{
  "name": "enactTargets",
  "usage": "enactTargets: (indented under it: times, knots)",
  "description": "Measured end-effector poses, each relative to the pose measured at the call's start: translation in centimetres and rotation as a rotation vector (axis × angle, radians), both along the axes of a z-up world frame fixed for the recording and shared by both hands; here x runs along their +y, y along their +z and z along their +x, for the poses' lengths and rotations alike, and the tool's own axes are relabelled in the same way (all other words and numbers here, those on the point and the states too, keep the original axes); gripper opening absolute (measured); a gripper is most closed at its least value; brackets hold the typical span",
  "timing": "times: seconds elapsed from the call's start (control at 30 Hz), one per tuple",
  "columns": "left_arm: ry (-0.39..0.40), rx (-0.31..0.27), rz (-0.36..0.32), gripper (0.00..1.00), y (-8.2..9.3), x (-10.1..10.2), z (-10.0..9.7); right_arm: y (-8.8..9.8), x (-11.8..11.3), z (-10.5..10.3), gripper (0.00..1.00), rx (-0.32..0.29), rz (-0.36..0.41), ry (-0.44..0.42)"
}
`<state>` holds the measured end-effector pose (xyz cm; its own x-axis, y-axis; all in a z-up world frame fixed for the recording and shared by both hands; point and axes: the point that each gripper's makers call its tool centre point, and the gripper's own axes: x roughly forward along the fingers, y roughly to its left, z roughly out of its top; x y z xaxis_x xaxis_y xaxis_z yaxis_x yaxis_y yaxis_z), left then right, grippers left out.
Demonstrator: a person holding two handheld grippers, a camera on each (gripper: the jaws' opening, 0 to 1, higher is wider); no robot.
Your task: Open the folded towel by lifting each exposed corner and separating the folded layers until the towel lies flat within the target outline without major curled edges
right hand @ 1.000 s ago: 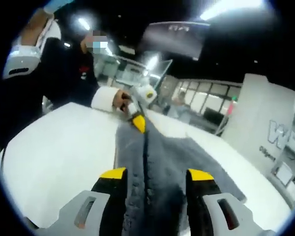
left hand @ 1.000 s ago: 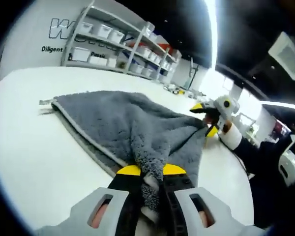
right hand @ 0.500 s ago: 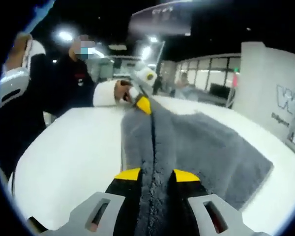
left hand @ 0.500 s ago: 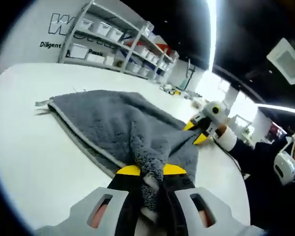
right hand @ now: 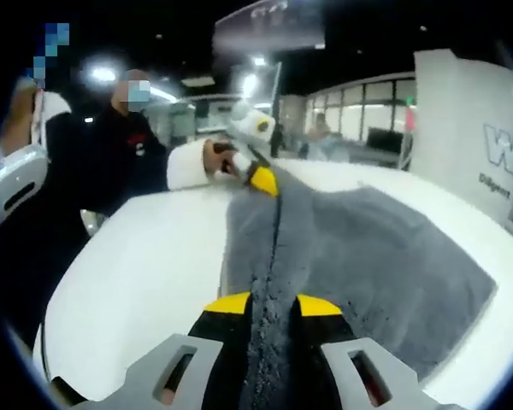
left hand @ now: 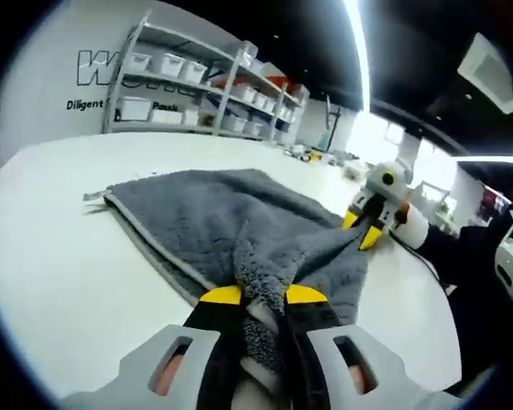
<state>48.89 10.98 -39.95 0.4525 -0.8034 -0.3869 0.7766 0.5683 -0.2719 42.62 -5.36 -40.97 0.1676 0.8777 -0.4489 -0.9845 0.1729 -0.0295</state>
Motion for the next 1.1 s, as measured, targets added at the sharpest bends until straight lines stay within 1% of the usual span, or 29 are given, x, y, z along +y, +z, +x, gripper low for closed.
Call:
enactTargets:
  times: [0.13, 0.27, 0.33, 0.43, 0.57, 0.63, 0.8, 0.87, 0.93, 1.03, 1.1]
  knots:
    - [0.004, -0.018, 0.008, 0.14, 0.1, 0.2, 0.2, 0.0, 0.6, -1.3, 0.14, 0.028, 0.003, 0.037]
    - [0.005, -0.024, 0.004, 0.14, 0.3, 0.4, 0.2, 0.0, 1.0, -2.1, 0.14, 0.042, 0.003, 0.064]
    - [0.000, -0.021, 0.006, 0.14, 0.3, 0.4, 0.1, 0.0, 1.1, -2.4, 0.14, 0.039, 0.002, 0.075]
    - [-0.015, 0.008, 0.004, 0.14, 0.0, 0.3, -0.4, 0.0, 1.0, -2.7, 0.14, 0.036, -0.002, 0.082]
    - [-0.047, 0.027, 0.011, 0.13, -0.1, 0.4, -1.3, -0.1, 1.0, -2.9, 0.13, 0.023, -0.002, 0.099]
    - [-0.067, 0.030, 0.009, 0.13, 0.0, 0.4, -1.8, -0.1, 0.9, -3.1, 0.13, 0.029, -0.003, 0.110]
    - [-0.124, 0.063, 0.007, 0.13, 0.0, 0.1, -3.1, -0.1, 0.7, -3.8, 0.13, 0.041, -0.005, 0.143]
    - [-0.152, 0.095, -0.004, 0.13, -0.2, 0.1, -3.7, -0.1, 0.6, -4.4, 0.14, 0.064, -0.004, 0.167]
    - [-0.160, 0.103, -0.005, 0.13, -0.3, 0.2, -3.8, -0.1, 0.8, -5.0, 0.13, 0.069, -0.005, 0.185]
    - [-0.160, 0.103, 0.004, 0.13, -0.5, 0.1, -4.1, 0.0, 1.1, -5.4, 0.13, 0.055, -0.010, 0.200]
    - [-0.160, 0.106, 0.002, 0.13, -0.5, 0.1, -4.1, 0.0, 1.2, -5.7, 0.13, 0.062, -0.008, 0.216]
